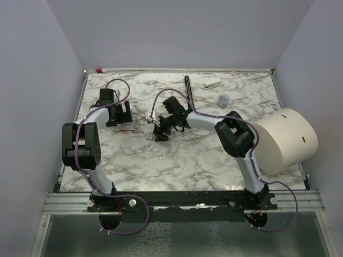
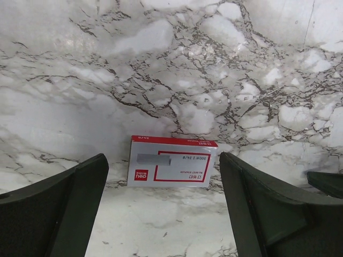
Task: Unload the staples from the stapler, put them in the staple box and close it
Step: Adjust the shell at the center of the board.
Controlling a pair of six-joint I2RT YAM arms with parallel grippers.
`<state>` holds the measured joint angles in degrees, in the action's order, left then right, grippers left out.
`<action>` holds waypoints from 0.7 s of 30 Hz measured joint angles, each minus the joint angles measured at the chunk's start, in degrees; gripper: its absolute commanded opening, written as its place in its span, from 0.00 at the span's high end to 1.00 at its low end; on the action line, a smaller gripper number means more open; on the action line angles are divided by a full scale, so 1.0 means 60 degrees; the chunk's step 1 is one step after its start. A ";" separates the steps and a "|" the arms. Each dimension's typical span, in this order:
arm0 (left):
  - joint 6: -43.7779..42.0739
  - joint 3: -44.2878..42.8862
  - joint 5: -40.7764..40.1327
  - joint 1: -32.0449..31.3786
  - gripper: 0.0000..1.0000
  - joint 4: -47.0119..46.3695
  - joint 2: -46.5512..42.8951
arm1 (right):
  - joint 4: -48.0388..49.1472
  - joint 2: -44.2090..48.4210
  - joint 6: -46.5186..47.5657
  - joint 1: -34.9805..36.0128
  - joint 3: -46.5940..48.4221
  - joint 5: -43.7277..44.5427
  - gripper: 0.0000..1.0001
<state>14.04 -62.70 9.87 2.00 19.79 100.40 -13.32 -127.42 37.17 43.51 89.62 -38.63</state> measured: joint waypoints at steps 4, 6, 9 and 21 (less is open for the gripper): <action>0.0025 0.0000 0.0000 0.0120 0.13 -0.0149 -0.0106 | -0.0080 -0.0040 -0.0149 0.0007 0.0015 -0.0015 0.43; 0.0040 0.0000 0.0004 0.0215 0.14 -0.0204 -0.0106 | -0.0117 -0.0047 -0.0182 0.0007 0.0022 -0.0015 0.44; 0.0069 -0.0040 0.0036 0.0270 0.16 -0.0215 -0.0058 | -0.0146 -0.0058 -0.0259 0.0007 0.0040 -0.0015 0.48; 0.0120 -0.0138 0.0455 0.0280 0.24 -0.0229 0.0357 | -0.0142 -0.0076 -0.0525 0.0007 0.0069 -0.0025 0.58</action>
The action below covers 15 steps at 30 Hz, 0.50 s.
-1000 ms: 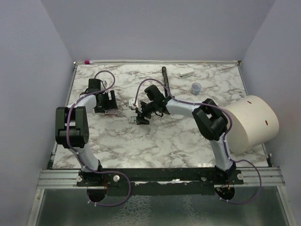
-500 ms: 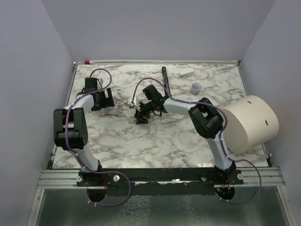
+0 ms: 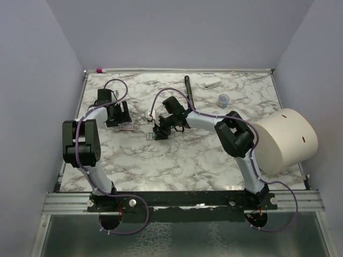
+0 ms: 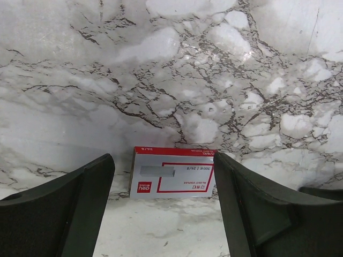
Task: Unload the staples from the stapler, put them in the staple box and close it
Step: Adjust the shell at the center of the board, then close the staple box at the center of the board.
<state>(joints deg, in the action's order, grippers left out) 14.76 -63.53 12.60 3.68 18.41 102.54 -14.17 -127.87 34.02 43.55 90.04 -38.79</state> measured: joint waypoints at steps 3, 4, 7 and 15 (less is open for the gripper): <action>0.0029 0.0007 0.0226 0.0000 0.25 -0.0011 0.0000 | 0.0036 -0.0004 -0.0175 0.0000 0.0000 0.0004 0.59; 0.0036 0.0015 0.0288 -0.0004 0.25 -0.0011 0.0000 | 0.0058 -0.0004 -0.0237 0.0000 0.0000 0.0007 0.59; 0.0058 0.0051 0.0448 -0.0029 0.26 -0.0080 0.0000 | 0.0160 -0.0015 -0.0495 0.0000 0.0000 0.0025 0.59; 0.0062 0.0146 0.0645 -0.0186 0.26 -0.0273 -0.0004 | 0.0557 -0.0208 -0.1064 0.0000 0.0142 0.0098 0.59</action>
<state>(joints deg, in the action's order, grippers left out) 15.14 -62.65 16.47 2.57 16.78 102.52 -10.83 -129.12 27.64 43.55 90.89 -38.20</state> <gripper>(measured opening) 0.741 0.414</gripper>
